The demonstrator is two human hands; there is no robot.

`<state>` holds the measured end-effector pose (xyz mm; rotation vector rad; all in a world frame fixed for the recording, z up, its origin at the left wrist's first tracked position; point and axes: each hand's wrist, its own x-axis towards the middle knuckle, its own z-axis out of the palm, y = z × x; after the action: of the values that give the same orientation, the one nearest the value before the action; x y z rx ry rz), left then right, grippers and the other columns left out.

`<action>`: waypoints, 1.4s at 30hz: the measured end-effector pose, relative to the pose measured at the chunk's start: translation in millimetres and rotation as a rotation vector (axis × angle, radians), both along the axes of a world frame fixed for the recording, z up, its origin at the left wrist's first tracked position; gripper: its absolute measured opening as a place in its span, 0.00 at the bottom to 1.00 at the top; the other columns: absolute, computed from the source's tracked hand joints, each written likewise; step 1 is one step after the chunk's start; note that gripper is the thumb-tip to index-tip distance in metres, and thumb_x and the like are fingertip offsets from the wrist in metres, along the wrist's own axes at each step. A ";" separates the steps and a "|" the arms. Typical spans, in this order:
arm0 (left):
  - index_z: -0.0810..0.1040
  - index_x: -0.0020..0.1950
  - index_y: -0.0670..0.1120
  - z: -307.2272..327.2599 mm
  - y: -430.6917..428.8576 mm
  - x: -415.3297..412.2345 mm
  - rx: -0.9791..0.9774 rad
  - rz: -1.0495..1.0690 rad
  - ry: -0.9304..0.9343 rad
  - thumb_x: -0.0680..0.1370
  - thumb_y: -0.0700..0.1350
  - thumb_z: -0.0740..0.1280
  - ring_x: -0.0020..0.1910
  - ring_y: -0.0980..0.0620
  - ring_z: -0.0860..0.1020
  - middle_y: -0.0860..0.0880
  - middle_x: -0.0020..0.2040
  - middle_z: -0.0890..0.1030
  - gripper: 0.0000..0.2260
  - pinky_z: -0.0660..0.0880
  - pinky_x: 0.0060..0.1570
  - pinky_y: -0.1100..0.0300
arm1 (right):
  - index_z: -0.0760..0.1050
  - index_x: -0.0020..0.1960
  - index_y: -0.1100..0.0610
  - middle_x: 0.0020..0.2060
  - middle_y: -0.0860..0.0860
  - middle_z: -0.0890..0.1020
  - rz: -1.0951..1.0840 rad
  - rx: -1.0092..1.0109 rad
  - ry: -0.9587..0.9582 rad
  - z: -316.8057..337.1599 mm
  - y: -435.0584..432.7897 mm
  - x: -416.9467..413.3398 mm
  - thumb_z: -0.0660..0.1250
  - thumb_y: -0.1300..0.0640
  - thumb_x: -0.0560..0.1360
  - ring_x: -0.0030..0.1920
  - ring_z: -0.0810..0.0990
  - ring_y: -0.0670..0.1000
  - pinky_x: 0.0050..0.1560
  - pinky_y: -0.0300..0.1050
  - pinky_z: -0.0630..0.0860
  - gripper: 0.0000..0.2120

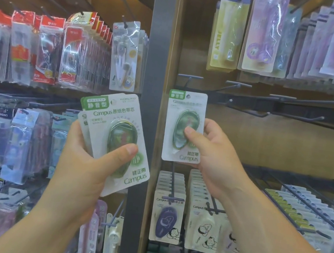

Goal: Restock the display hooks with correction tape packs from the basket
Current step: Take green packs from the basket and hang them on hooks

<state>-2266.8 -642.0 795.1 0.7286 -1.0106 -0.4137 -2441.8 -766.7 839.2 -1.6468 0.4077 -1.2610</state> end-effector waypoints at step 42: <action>0.76 0.70 0.46 15.6 -1.3 -0.8 -0.048 -0.097 -0.041 0.63 0.43 0.81 0.53 0.40 0.87 0.41 0.59 0.86 0.36 0.85 0.40 0.45 | 0.77 0.60 0.42 0.50 0.45 0.83 0.058 -0.416 0.182 0.6 49.1 15.6 0.77 0.40 0.67 0.53 0.84 0.50 0.54 0.55 0.83 0.24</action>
<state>-2267.6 -643.3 810.7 0.6485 -1.0939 -0.4590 -2426.2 -717.6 839.8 -2.1197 0.2114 -1.2114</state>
